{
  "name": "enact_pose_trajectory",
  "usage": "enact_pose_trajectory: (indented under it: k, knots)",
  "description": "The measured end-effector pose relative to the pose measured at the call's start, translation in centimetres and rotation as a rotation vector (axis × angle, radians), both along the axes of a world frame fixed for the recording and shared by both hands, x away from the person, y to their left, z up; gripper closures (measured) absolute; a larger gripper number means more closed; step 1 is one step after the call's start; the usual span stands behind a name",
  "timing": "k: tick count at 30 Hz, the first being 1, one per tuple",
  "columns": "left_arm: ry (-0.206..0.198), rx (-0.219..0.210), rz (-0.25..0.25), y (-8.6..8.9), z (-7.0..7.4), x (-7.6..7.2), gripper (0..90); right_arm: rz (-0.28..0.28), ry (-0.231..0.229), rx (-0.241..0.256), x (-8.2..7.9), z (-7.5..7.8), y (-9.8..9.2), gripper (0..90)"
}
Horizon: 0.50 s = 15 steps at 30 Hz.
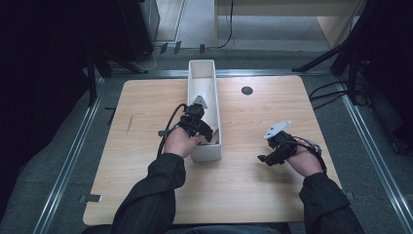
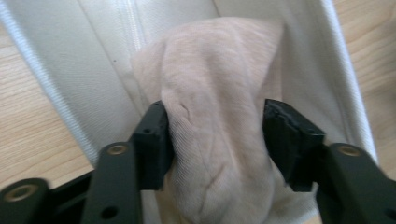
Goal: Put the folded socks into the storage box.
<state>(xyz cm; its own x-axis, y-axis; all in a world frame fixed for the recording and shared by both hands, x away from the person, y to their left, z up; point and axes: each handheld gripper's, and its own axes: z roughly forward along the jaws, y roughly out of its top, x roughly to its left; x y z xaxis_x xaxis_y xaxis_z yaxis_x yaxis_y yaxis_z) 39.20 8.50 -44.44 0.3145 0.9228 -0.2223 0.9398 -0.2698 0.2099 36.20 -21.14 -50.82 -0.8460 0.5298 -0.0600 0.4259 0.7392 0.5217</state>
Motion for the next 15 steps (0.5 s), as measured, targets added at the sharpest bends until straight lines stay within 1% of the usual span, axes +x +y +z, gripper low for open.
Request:
enact_pose_trajectory:
  k: [1,4,6,8,9,12,13,14,15]
  knots:
    - [0.009,-0.011,-0.005,0.03,-0.03,0.03,40.6,-0.001,-0.003,-0.001,0.0,0.0,0.02,21.2]
    - [0.016,-0.04,-0.016,0.07,0.05,-0.01,35.7,-0.002,-0.003,-0.003,-0.01,0.01,0.01,20.9]
    - [0.01,-0.044,-0.019,0.12,0.23,-0.08,33.2,0.0,-0.008,-0.002,0.03,0.01,-0.02,20.8]
    - [-0.005,-0.064,-0.016,0.23,0.51,-0.09,33.0,-0.002,-0.011,-0.005,0.01,0.01,0.0,20.7]
    - [-0.021,-0.066,-0.016,0.26,0.62,-0.1,33.8,-0.001,-0.014,-0.01,0.0,0.0,0.02,20.6]
    - [-0.041,-0.077,-0.003,0.36,0.71,0.01,47.1,0.005,-0.016,-0.028,-0.07,-0.04,0.1,20.4]
    - [-0.051,-0.087,-0.003,0.37,0.69,0.08,50.4,0.005,-0.018,-0.028,-0.08,-0.04,0.11,20.4]
    - [-0.063,-0.091,-0.003,0.34,0.64,0.15,56.0,0.006,-0.02,-0.029,-0.08,-0.02,0.11,20.4]
    - [-0.065,-0.094,-0.002,0.32,0.58,0.22,60.2,0.005,-0.02,-0.027,-0.08,-0.01,0.11,20.4]
